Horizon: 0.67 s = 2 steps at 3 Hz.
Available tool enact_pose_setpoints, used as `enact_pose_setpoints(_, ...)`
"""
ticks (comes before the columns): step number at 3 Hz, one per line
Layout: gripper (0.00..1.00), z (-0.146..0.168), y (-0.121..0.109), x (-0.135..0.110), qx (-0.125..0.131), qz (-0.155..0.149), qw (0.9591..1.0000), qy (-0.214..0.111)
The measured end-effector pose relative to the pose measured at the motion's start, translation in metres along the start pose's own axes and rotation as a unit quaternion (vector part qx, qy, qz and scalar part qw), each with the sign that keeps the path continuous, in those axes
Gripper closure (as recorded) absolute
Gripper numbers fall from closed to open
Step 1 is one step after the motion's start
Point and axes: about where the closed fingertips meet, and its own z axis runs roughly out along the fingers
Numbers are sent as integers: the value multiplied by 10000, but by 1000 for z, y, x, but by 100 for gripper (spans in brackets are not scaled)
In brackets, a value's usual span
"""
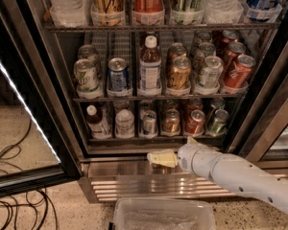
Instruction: Pick orange can from bottom shelf of fridge
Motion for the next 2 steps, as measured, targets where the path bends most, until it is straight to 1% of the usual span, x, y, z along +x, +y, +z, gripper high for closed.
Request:
enact_pose_setpoints(1, 0, 14, -25, -10, 132, 442, 9984, -312)
enact_pose_setpoints(2, 0, 16, -26, -10, 120, 460, 9984, -313)
